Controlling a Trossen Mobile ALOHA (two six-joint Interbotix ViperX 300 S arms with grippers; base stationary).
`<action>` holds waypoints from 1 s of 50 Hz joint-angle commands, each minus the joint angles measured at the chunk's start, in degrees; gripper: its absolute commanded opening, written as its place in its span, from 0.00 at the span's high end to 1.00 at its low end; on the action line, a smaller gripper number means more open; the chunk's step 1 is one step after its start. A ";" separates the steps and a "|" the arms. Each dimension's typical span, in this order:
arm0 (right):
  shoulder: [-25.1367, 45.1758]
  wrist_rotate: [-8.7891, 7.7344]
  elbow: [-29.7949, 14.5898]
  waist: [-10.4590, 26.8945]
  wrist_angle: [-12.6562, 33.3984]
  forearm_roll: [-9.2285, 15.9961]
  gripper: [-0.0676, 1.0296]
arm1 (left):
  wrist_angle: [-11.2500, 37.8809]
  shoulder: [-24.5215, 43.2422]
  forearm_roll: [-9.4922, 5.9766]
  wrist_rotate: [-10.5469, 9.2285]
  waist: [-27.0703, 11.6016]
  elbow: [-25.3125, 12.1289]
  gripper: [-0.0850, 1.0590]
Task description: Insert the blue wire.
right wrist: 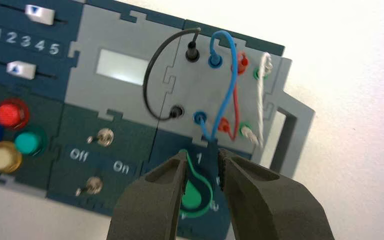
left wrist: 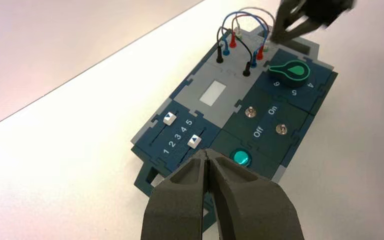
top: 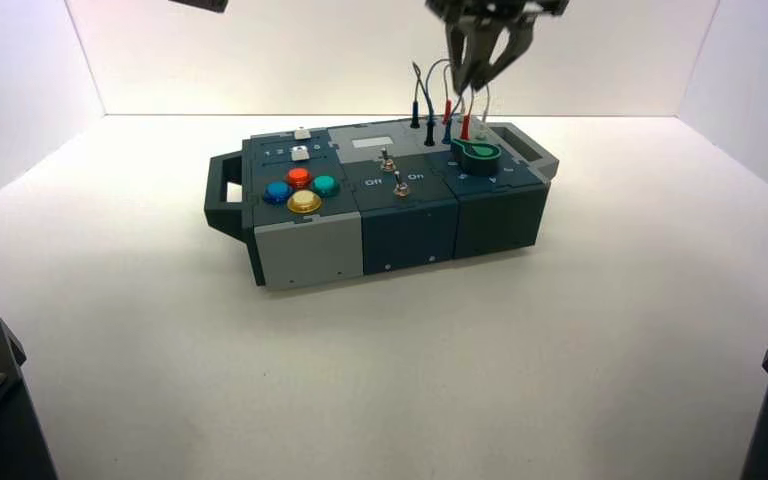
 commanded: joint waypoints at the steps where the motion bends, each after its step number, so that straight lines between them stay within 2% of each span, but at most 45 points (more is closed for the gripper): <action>1: -5.80 0.09 0.70 -0.18 0.09 0.18 0.62 | -0.88 0.70 0.09 0.26 0.18 -0.62 0.95; 12: -10.81 0.18 2.55 -0.18 -0.62 0.09 0.62 | -1.49 1.23 0.00 -0.88 0.26 -0.62 0.95; 20: -15.03 0.18 5.19 -0.18 -4.04 0.09 0.62 | -2.20 1.05 -0.09 -1.14 1.23 -0.35 0.95; 22: -16.88 0.26 6.86 -0.26 -6.68 0.09 0.62 | -2.72 0.97 -0.18 -1.41 1.85 -0.18 0.95; 23: -18.81 0.18 8.88 -0.97 -9.58 -0.09 0.62 | -3.34 0.62 -0.18 -1.93 2.72 0.00 0.95; 28: -21.88 0.18 12.04 -2.90 -14.15 0.00 0.62 | -4.57 -0.18 -0.18 -2.99 4.48 0.62 0.95; 31: -24.26 0.26 14.68 -5.54 -16.96 0.26 0.62 | -5.62 -0.70 -0.18 -3.43 5.71 1.14 0.95; 37: -26.98 0.44 18.11 -7.47 -19.95 0.79 0.62 | -8.00 -2.02 -0.18 -3.43 7.38 2.11 0.95; 44: -31.38 0.44 23.38 -8.00 -27.42 0.88 0.62 | -10.63 -4.13 -0.18 -3.52 9.05 3.52 0.95; 50: -35.16 0.53 27.42 -9.93 -34.01 0.97 0.62 | -11.87 -4.66 -0.18 -3.43 10.81 4.04 0.95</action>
